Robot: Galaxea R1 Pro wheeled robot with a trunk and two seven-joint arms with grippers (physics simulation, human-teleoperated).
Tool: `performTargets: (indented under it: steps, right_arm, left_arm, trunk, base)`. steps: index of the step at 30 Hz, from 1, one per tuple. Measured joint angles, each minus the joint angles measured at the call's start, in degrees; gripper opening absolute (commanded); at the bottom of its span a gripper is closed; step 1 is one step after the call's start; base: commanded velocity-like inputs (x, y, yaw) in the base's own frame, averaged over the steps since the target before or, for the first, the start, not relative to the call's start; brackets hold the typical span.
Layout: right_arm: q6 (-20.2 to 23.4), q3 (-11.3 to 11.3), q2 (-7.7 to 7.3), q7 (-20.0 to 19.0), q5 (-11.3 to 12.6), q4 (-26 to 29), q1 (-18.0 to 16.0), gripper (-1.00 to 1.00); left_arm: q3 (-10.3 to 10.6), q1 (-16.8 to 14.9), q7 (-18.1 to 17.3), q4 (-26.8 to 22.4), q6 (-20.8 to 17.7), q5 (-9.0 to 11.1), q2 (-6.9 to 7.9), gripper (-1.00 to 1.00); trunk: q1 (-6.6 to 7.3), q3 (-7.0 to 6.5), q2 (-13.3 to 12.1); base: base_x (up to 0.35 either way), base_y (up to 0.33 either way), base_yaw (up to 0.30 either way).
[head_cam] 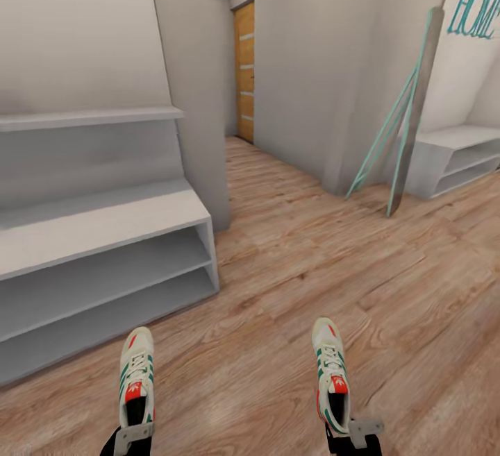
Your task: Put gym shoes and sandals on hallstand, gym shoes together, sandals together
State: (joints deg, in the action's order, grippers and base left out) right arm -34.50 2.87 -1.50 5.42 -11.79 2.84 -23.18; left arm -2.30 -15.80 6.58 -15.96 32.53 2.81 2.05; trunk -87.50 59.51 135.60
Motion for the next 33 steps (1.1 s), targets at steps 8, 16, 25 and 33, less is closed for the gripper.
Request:
performTargets:
  steps: [8,16,25,33]
  right_arm:
    - [0.0,0.0,0.00,0.0,0.0,0.0,0.0,-1.00]
    - [0.1,0.0,0.01,0.0,0.0,0.0,0.0,-1.00]
    - [0.1,0.0,0.01,0.0,0.0,0.0,0.0,-1.00]
    - [0.0,0.0,0.07,0.0,0.0,0.3,0.0,-1.00]
  left_arm:
    - [-0.2,0.0,0.0,0.0,0.1,0.0,0.06,-1.00]
    - [-0.2,0.0,0.0,0.0,0.1,0.0,0.07,-1.00]
    - [-0.2,0.0,0.0,0.0,0.1,0.0,0.06,-1.00]
    - [-0.2,0.0,0.0,0.0,0.1,0.0,0.07,-1.00]
  trunk:
    - [-0.01,0.00,0.0]
    - [-0.01,0.00,0.0]
    - [-0.01,-0.02,0.0]
    - [-0.01,-0.02,0.0]
  base:
    - [0.062,-0.126,0.276]
    - [0.001,-0.002,0.276]
    - [0.000,0.000,0.276]
    - [0.000,0.000,0.276]
